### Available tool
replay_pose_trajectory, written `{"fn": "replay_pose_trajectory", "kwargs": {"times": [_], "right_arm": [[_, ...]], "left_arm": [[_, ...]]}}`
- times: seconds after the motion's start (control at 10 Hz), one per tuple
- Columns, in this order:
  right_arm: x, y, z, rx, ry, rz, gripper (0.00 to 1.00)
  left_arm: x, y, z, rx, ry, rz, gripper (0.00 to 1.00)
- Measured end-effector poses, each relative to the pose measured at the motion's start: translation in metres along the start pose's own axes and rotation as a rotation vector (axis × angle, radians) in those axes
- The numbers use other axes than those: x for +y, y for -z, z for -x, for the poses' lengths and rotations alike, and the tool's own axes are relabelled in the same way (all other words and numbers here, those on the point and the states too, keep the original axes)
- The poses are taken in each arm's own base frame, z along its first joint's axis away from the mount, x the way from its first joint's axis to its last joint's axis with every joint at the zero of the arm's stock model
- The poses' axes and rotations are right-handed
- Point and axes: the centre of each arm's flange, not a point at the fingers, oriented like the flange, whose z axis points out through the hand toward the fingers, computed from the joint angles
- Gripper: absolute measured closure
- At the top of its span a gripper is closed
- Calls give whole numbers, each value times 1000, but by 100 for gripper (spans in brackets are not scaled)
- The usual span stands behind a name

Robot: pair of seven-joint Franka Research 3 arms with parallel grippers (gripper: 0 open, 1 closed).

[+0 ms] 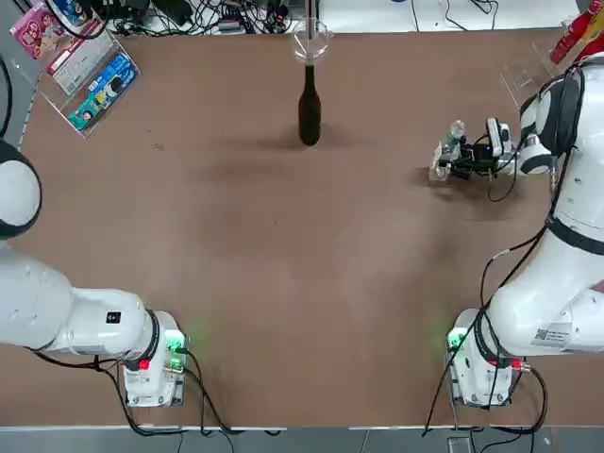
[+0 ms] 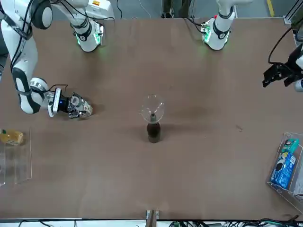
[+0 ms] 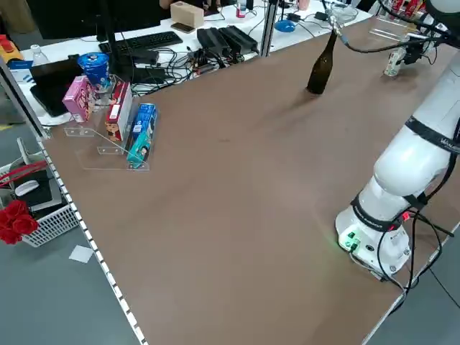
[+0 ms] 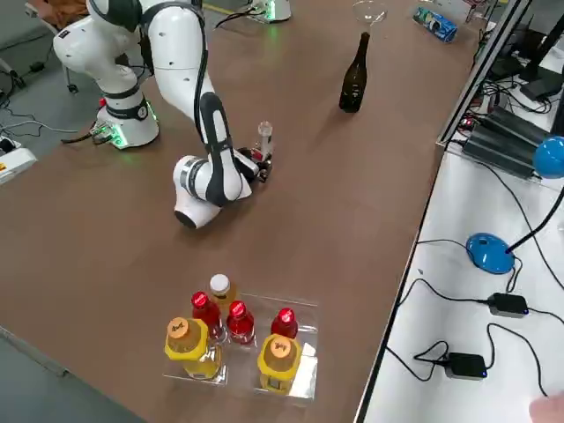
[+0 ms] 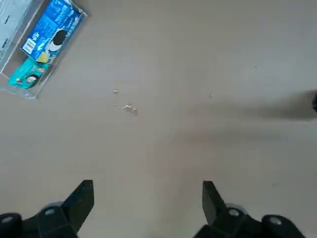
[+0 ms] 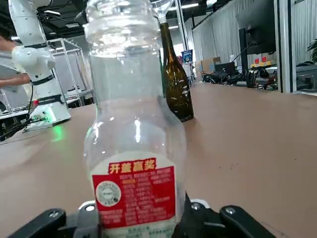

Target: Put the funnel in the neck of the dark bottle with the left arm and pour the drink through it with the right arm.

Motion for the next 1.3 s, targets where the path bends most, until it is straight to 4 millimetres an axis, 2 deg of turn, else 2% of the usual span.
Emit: {"fn": "replay_pose_trajectory", "kwargs": {"times": [1.0, 1.3], "right_arm": [[-1, -1, 7, -2, -13, 2, 43], [-2, -2, 8, -2, -15, 1, 26]], "left_arm": [[6, 4, -1, 9, -9, 0, 3], [6, 4, -1, 9, -9, 0, 3]]}}
